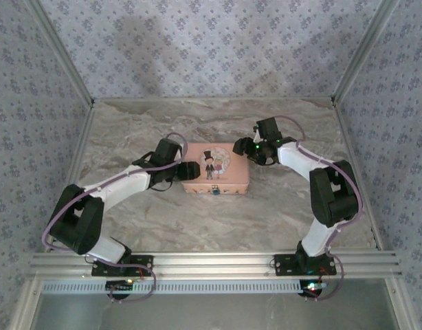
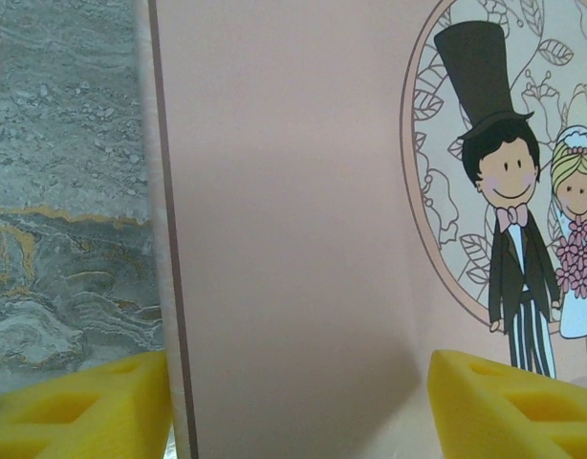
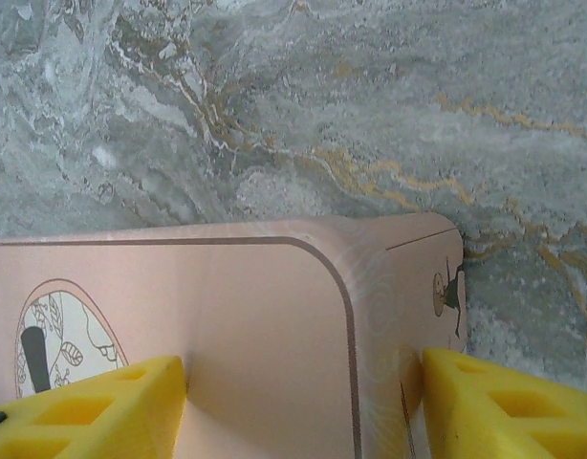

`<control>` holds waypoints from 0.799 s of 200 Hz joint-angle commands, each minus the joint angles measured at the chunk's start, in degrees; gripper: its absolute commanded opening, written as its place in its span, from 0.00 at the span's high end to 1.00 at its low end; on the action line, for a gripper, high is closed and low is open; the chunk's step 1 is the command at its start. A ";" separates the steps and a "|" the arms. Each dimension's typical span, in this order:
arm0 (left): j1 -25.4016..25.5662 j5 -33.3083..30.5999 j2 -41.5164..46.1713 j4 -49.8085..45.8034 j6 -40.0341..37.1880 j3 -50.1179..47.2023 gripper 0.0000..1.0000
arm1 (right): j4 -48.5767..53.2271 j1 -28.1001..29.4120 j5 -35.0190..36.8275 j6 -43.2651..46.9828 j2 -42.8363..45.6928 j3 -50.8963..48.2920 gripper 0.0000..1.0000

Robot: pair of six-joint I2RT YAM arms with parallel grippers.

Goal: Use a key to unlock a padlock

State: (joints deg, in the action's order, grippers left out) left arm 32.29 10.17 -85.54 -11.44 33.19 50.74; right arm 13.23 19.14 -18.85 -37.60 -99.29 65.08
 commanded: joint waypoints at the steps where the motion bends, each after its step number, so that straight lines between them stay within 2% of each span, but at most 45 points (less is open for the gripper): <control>1: 1.96 2.58 -2.35 5.41 1.26 2.65 0.31 | 0.64 0.52 -7.50 1.08 -1.22 2.77 0.34; 70: 2.00 -0.55 -7.10 3.73 0.88 9.06 0.30 | 3.33 -2.51 -7.60 1.10 -4.68 8.72 0.31; 160: 2.06 -2.64 -2.26 3.52 1.39 5.34 0.24 | 3.44 -5.91 -7.10 1.08 -4.78 8.00 0.19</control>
State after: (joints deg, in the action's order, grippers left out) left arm 33.71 7.44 -91.70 -10.39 34.04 57.14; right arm 15.97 14.28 -23.38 -36.56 -103.42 71.53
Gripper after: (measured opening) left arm 0.752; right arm 0.804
